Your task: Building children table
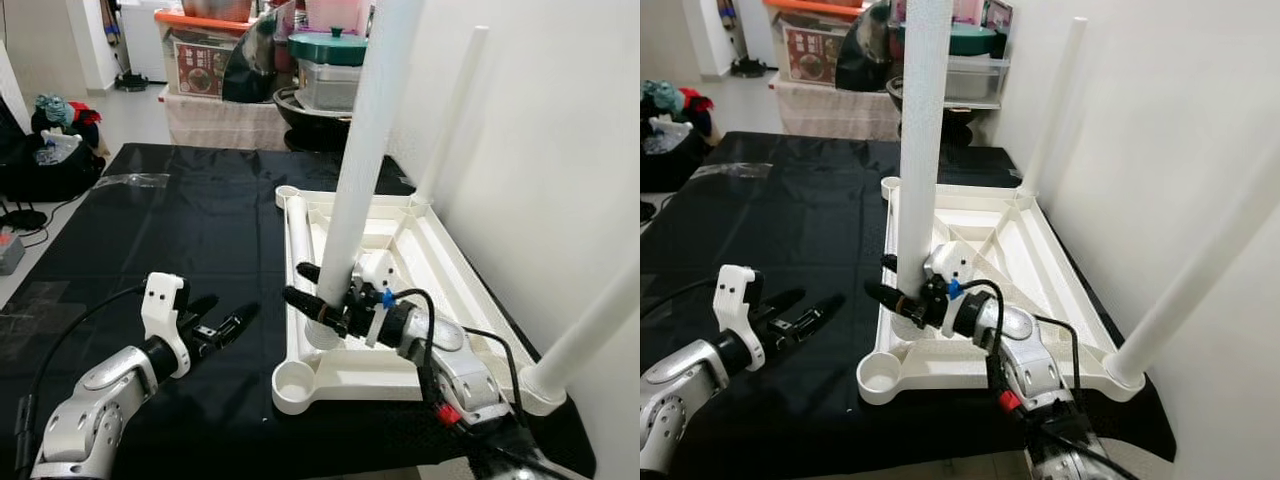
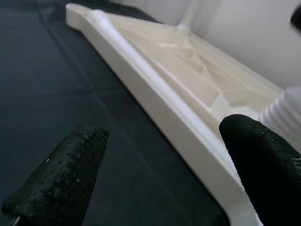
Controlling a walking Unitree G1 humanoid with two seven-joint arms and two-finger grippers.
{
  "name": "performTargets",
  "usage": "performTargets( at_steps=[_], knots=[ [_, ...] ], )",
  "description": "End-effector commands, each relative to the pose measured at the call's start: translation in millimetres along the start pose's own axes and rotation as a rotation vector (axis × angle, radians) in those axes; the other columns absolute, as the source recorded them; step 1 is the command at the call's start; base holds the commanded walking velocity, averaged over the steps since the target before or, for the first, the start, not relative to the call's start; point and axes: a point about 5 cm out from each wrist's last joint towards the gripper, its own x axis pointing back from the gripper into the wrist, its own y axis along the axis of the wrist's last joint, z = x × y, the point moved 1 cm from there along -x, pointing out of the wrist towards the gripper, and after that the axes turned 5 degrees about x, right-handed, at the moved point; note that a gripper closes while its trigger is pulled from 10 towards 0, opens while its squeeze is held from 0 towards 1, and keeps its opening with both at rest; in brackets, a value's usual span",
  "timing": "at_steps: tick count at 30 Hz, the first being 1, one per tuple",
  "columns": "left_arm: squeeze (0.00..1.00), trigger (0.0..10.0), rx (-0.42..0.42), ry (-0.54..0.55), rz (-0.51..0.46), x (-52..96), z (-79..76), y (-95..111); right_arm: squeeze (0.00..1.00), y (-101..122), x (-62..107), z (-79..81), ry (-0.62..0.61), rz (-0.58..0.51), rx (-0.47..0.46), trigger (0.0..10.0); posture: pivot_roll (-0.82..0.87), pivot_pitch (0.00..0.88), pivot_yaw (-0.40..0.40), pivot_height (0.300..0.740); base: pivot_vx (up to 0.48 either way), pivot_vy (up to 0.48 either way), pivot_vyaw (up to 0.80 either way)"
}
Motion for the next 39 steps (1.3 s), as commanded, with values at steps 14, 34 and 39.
performTargets(
  at_steps=[14, 34, 39],
  knots=[
    [0.00, 10.0, -0.015, -0.033, 0.079, 11.9, -9.0, -16.3, 0.00, -13.3, 2.5, 40.0, 0.274, -0.010, -0.091, 0.0, 0.16, 0.000, -0.135, 0.740, 0.000, 0.000, 0.00],
    [0.00, 10.0, -0.009, -0.042, 0.082, 12.0, -12.8, -16.6, 0.00, -35.9, -11.0, 49.5, 0.284, 0.018, -0.098, 0.0, 0.17, 0.000, -0.146, 0.740, 0.000, 0.000, 0.00],
    [0.00, 10.0, -0.009, -0.040, 0.082, 12.8, -12.5, -16.3, 0.00, -40.5, -12.3, 44.6, 0.260, 0.033, -0.090, 0.0, 0.18, 0.000, -0.149, 0.740, 0.000, 0.000, 0.00]
  ],
)
